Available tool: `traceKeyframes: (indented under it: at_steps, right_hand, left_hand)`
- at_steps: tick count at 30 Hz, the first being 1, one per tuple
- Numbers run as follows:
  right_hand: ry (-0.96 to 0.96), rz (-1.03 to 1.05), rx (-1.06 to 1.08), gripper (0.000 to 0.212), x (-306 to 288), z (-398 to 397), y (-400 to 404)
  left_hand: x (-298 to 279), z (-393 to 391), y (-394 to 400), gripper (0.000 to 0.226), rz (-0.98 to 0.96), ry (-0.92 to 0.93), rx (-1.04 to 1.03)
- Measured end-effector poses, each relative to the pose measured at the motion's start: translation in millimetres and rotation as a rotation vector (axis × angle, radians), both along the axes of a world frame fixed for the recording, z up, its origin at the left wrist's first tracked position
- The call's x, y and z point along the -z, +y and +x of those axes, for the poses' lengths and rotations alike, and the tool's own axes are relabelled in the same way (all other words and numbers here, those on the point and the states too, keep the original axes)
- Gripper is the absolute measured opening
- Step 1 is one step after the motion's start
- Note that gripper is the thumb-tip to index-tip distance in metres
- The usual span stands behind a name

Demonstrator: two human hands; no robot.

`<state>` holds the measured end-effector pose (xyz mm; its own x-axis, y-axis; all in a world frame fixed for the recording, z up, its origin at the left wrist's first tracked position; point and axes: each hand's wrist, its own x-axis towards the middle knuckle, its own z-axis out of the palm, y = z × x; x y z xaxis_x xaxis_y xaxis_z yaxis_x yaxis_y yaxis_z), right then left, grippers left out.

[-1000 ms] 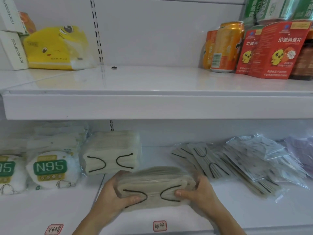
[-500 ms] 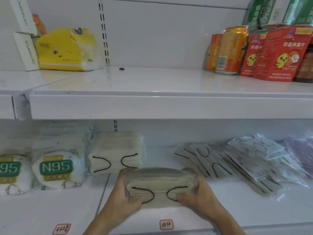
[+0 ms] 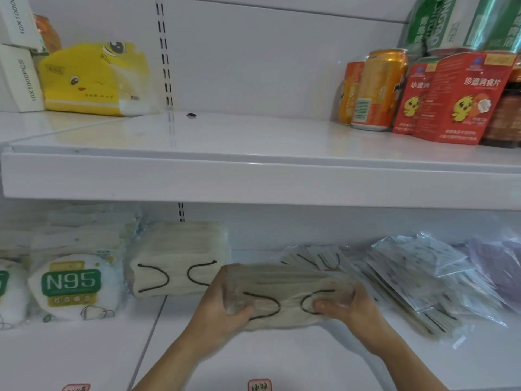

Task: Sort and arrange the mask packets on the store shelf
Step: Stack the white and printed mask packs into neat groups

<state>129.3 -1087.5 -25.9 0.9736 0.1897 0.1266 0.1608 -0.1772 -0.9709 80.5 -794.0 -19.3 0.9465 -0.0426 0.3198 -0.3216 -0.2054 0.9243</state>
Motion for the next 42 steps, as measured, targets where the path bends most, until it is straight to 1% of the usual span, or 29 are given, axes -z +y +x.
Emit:
traceKeyframes:
  at_steps: [2,3,4,5,6,7,8,9,10,12,15,19,23,26,28,30,31,33,35,36,38,40,42]
  right_hand:
    - [-0.036,0.004,0.034,0.049,-6.7,8.1,-18.9]
    - [-0.062,0.005,0.054,0.042,-10.7,11.9,-29.8]
    - [-0.087,0.012,0.081,0.037,-16.9,14.1,-40.4]
    - [-0.117,0.027,0.106,0.032,-23.7,16.4,-51.9]
    - [-0.139,0.044,0.135,0.03,-29.1,19.7,-64.4]
    - [-0.158,0.059,0.154,0.032,-35.1,22.5,-75.3]
    - [-0.178,0.071,0.177,0.037,-39.3,26.3,-85.8]
    - [-0.193,0.074,0.189,0.043,-44.3,29.3,-94.5]
    - [-0.202,0.074,0.203,0.048,-48.1,32.9,-102.7]
    - [-0.217,0.072,0.204,0.052,-55.4,38.7,-113.2]
    - [-0.235,0.071,0.184,0.05,-63.5,44.4,-119.8]
    - [-0.243,0.054,0.124,0.043,-68.4,55.6,-113.4]
    - [-0.191,0.123,0.037,0.038,-54.1,81.0,-80.0]
    - [-0.139,0.083,0.028,0.037,-39.3,106.7,-41.1]
    - [-0.092,0.051,-0.005,0.041,-31.2,123.3,-17.3]
    - [-0.048,0.006,-0.011,0.044,-21.5,140.7,1.6]
    - [-0.036,-0.018,0.0,0.042,-15.4,149.7,8.4]
    - [-0.012,-0.067,0.01,0.038,-6.7,163.4,20.9]
    - [-0.009,-0.112,0.008,0.039,2.0,174.0,33.0]
    - [-0.011,-0.141,-0.002,0.038,4.6,175.3,38.4]
    - [-0.003,-0.15,-0.008,0.04,7.0,177.1,48.1]
    - [0.021,-0.121,0.004,0.049,9.3,175.5,53.7]
    - [0.004,-0.099,0.021,0.06,13.9,173.6,56.7]
  left_hand:
    - [7.3,12.9,-14.8,0.041,0.001,0.017,0.003]
    - [13.5,21.2,-22.6,0.036,0.043,0.059,0.03]
    - [20.0,31.2,-31.6,0.041,0.138,0.115,0.068]
    - [27.0,41.2,-41.5,0.053,0.303,0.174,0.098]
    - [34.4,52.0,-53.7,0.062,0.518,0.22,0.11]
    - [40.8,62.5,-67.6,0.066,0.739,0.261,0.099]
    - [43.8,69.4,-85.0,0.066,0.892,0.278,0.096]
    - [44.2,73.9,-103.8,0.065,0.964,0.265,0.091]
    - [44.3,78.3,-122.4,0.063,0.978,0.23,0.084]
    - [38.8,82.5,-155.7,0.061,0.94,0.201,0.087]
    - [36.3,89.5,-188.4,0.065,0.949,0.198,0.105]
    - [40.2,96.6,-198.9,0.067,0.951,0.172,0.045]
    - [39.3,80.1,-177.9,0.068,0.95,0.21,0.055]
    - [44.0,67.5,-147.2,0.067,0.966,0.218,0.014]
    - [49.2,60.3,-120.9,0.062,0.96,0.145,-0.061]
    - [52.1,53.7,-96.3,0.057,0.9,0.034,-0.155]
    - [54.0,51.5,-86.3,0.055,0.874,-0.007,-0.193]
    - [58.4,50.0,-72.1,0.048,0.854,-0.049,-0.245]
    - [63.1,52.9,-65.2,0.038,0.83,-0.103,-0.298]
    - [64.0,55.0,-63.4,0.036,0.817,-0.113,-0.322]
    - [60.5,60.1,-62.7,0.042,0.828,-0.061,-0.342]
    - [54.6,65.9,-62.0,0.043,0.902,0.025,-0.341]
    - [53.1,71.7,-60.5,0.041,0.963,0.068,-0.347]
